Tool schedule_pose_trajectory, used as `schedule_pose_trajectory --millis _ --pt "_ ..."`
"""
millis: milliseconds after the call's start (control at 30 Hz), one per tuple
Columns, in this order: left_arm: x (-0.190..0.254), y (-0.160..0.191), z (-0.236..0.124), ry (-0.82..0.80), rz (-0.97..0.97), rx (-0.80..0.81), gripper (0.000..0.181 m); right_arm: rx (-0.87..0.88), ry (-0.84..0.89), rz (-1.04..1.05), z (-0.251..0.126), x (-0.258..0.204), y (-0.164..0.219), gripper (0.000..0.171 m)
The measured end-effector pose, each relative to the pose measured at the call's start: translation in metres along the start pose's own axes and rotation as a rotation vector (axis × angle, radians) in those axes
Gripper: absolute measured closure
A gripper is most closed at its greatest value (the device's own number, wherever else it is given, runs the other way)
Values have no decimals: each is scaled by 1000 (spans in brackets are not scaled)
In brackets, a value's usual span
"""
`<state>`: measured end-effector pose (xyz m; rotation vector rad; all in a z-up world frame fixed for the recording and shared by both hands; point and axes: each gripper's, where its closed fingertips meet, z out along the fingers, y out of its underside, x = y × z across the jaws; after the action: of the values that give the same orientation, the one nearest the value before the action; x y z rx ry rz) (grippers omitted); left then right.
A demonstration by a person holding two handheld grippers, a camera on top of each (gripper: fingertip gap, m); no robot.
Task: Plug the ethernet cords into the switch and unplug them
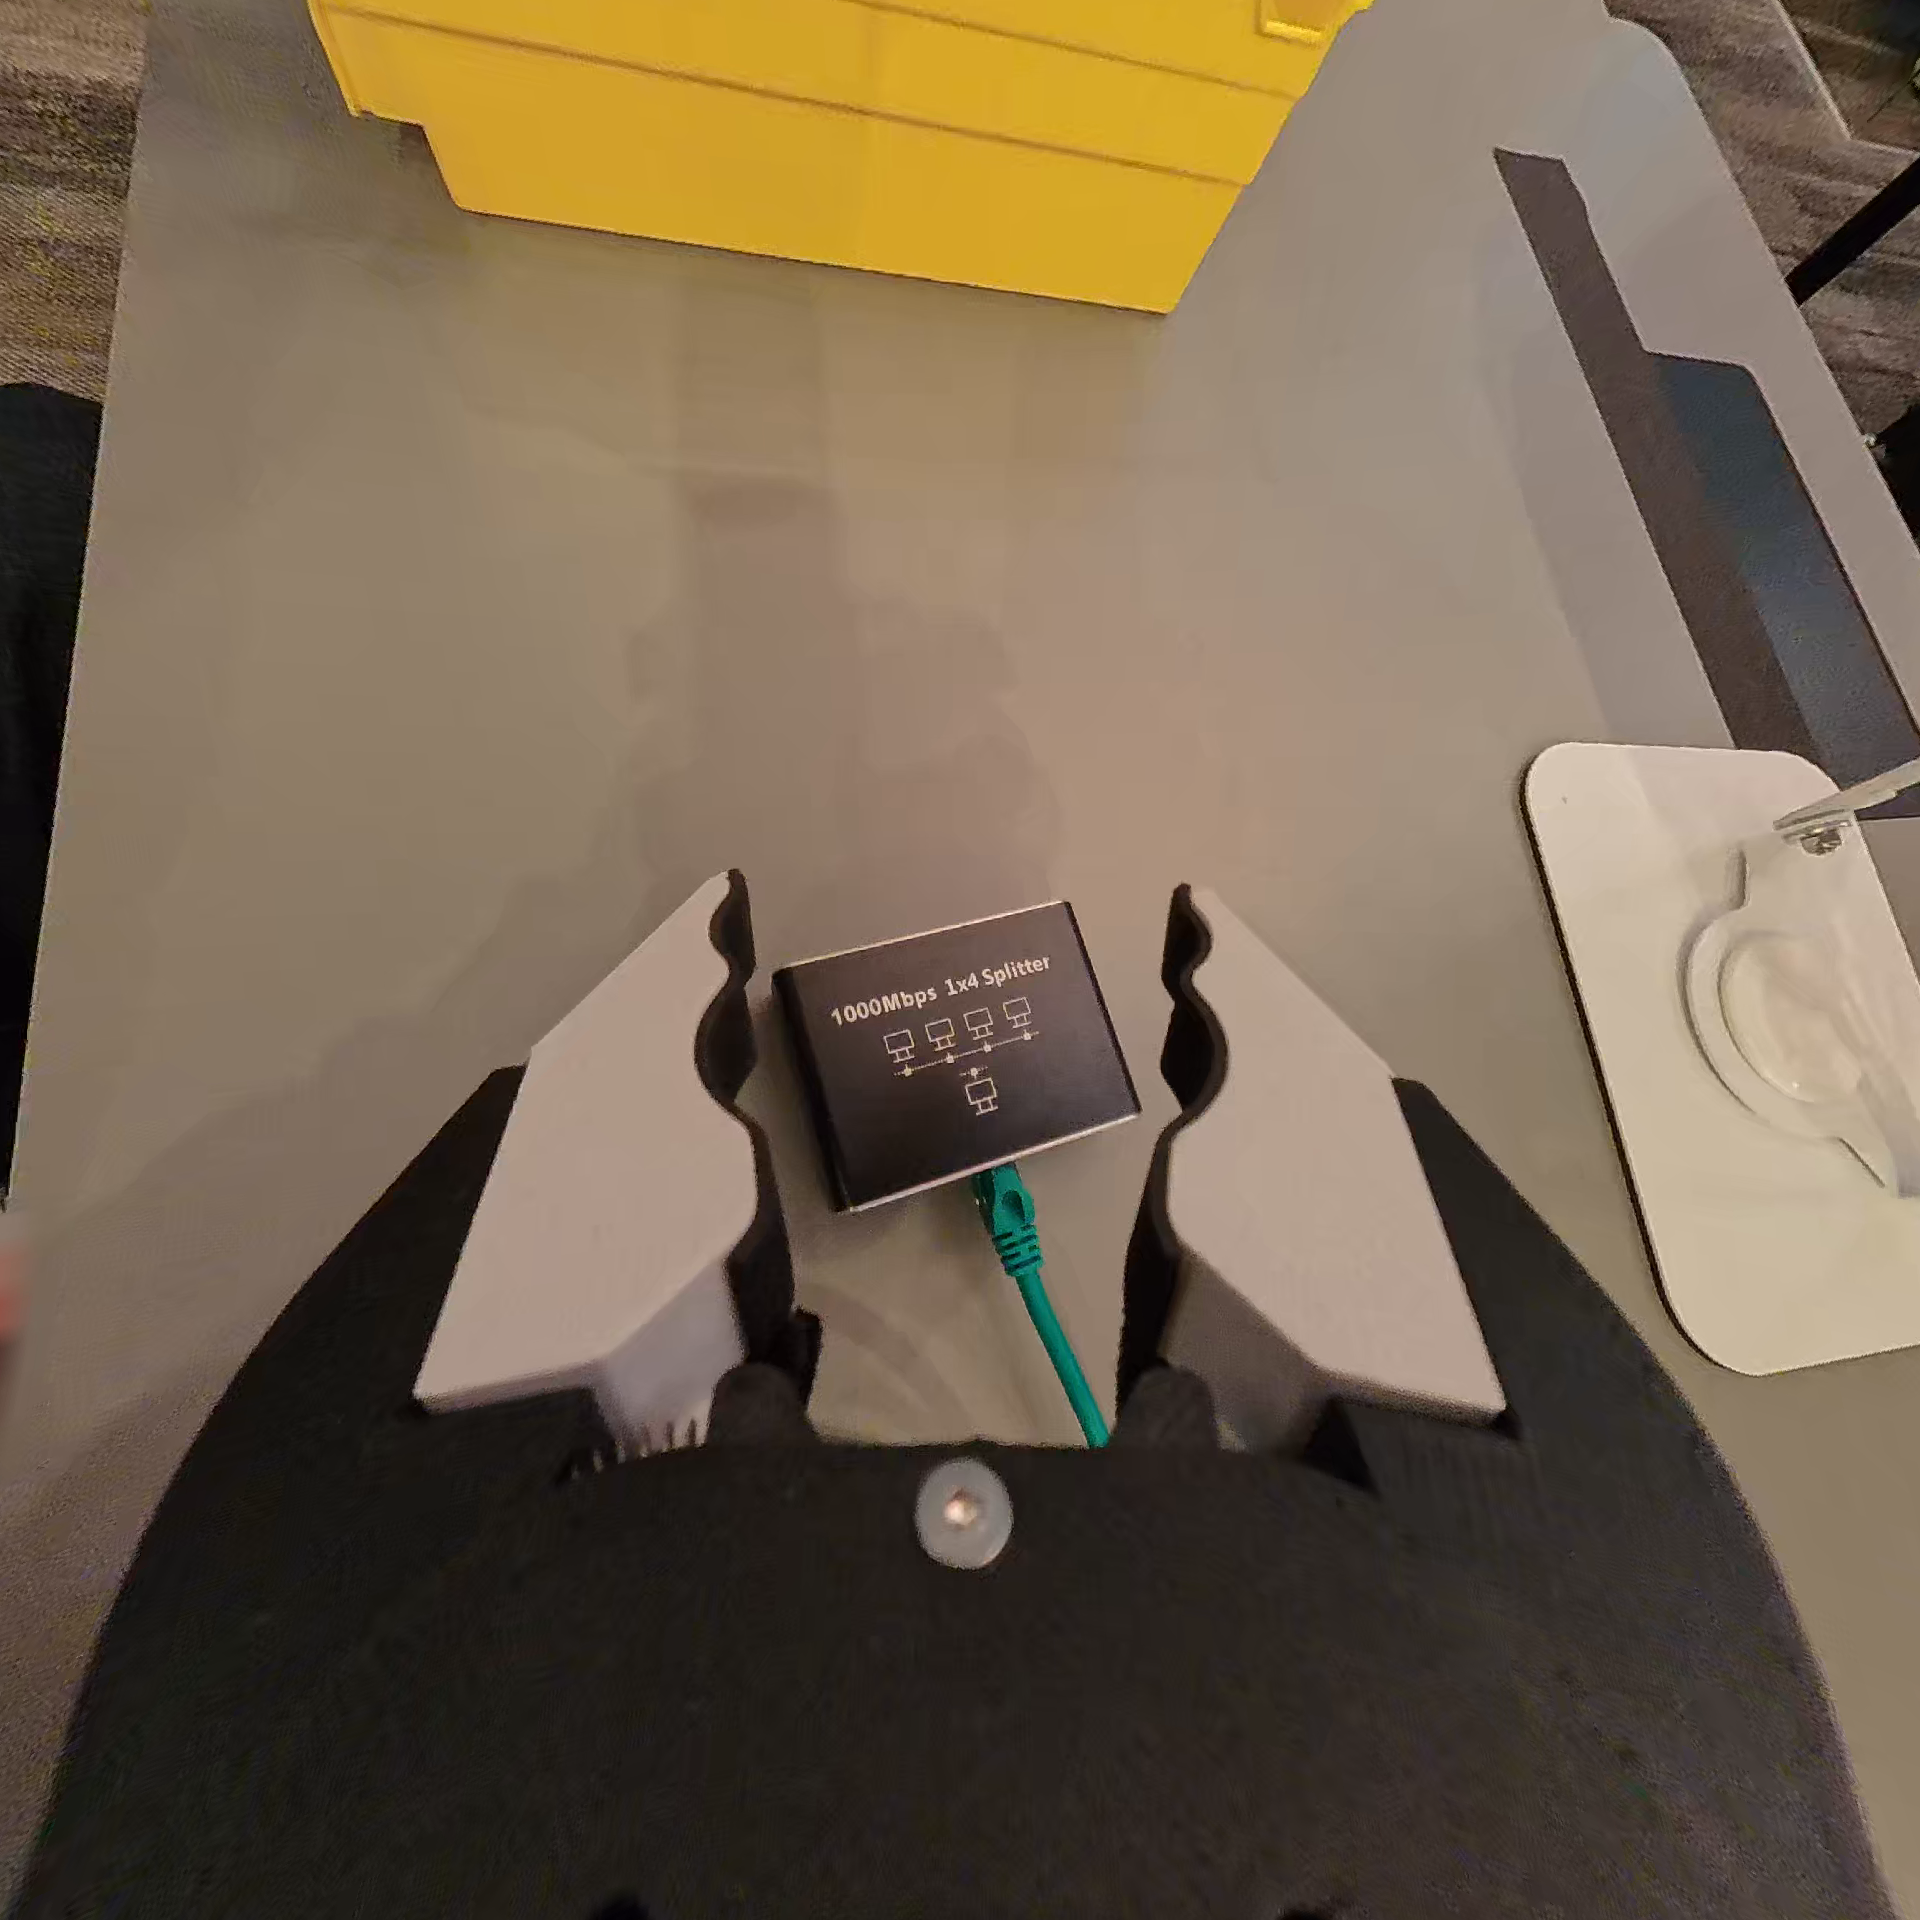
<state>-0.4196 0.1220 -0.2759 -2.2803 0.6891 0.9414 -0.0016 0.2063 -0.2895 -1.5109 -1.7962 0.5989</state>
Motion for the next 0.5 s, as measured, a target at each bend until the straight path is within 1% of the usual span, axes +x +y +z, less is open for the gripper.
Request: schedule_pose_trajectory --millis 100,200,367,500 --pt "6 -2 8 4 46 8 152 1 -6 1 2 -2 -1 94" --pt "9 3 15 -8 61 -7 170 2 -9 -10 4 -5 -4 96" --pt "6 3 15 -60 71 17 172 13 -5 -19 5 -6 -10 97" --pt "-6 -2 6 -121 36 69 173 16 -5 -20 4 -6 -10 99"
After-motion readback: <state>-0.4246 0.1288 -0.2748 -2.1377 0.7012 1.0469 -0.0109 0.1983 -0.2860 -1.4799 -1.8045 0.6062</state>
